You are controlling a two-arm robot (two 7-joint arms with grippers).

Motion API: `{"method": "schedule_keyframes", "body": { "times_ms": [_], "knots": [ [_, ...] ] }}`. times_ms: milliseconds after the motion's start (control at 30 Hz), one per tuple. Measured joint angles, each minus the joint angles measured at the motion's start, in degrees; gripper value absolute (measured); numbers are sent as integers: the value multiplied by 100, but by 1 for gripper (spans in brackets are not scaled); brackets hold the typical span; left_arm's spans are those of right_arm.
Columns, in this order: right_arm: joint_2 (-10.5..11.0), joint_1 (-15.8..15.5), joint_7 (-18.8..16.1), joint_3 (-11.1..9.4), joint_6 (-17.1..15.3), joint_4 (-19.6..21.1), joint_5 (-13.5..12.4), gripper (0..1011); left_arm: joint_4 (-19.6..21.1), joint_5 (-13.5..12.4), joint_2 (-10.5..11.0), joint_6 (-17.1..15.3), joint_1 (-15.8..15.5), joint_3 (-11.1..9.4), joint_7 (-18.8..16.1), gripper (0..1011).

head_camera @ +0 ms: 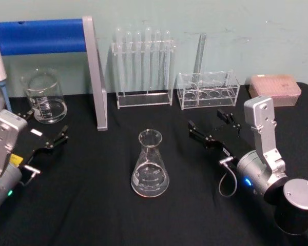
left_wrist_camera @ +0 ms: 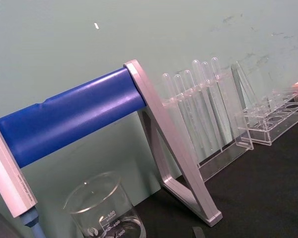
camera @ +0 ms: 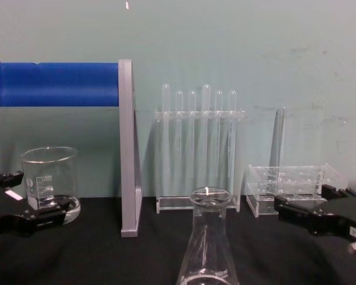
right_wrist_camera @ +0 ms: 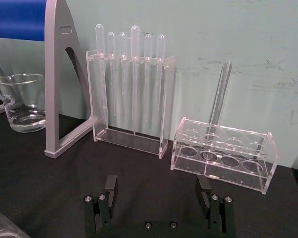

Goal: Grasp the erlenmeyer flask with one hand, shake it three times, then place it back.

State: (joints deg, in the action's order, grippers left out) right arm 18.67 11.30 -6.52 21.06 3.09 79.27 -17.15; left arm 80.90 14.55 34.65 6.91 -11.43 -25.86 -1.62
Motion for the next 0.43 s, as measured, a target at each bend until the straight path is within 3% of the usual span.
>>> {"method": "schedule_keyframes", "body": {
  "times_ms": [433],
  "knots": [
    [0,0,0,0,0,0,0,1000,0,0,0,0,0,0,0,1001]
  ]
}}
